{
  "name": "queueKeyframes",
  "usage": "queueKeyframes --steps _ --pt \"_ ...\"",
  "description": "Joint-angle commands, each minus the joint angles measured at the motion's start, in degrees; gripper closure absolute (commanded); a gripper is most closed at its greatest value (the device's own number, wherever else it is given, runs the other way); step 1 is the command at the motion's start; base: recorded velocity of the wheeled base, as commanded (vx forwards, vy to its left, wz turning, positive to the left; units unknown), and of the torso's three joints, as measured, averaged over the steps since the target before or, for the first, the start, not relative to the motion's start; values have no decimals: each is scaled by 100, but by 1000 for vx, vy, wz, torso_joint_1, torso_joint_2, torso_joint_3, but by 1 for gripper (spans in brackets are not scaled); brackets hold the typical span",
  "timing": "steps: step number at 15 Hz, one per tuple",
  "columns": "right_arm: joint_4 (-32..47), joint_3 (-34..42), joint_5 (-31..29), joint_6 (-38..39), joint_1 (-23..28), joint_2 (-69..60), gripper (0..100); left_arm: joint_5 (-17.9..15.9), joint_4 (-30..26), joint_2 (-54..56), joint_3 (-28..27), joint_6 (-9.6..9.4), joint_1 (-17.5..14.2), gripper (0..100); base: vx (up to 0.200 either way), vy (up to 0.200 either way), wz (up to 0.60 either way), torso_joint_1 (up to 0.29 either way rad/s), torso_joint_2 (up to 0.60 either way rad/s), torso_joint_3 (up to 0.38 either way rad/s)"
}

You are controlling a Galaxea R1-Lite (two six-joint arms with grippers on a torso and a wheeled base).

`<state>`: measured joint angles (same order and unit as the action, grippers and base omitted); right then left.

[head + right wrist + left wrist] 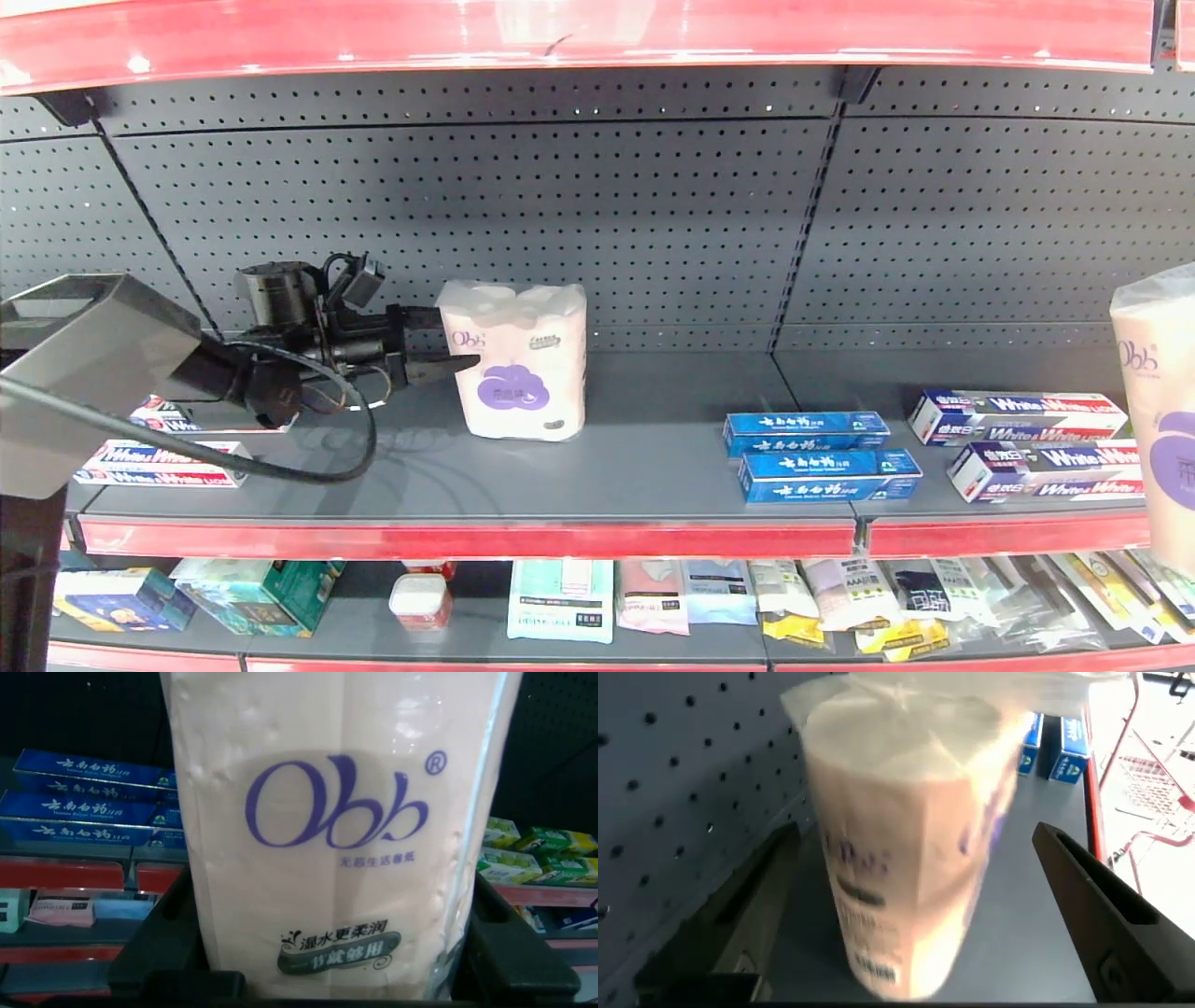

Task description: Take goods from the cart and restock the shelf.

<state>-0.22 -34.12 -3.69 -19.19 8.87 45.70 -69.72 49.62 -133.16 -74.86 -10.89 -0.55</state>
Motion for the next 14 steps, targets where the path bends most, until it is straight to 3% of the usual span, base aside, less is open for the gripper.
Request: queueKeyframes --steps 1,3,8,14 --pt "-4 2 0 -6 0 26 100 -24 22 -211 -195 157 125 0 0 0 0 0 0 0" --pt "4 11 0 -6 0 18 100 -33 31 -255 -266 280 266 0 0 0 0 0 0 0" --pt "4 11 0 -6 35 26 100 -42 39 -606 -802 289 459 0 0 0 0 0 0 0" --pt "4 11 9 3 53 26 100 20 -5 -606 -846 342 547 0 0 0 0 0 0 0"
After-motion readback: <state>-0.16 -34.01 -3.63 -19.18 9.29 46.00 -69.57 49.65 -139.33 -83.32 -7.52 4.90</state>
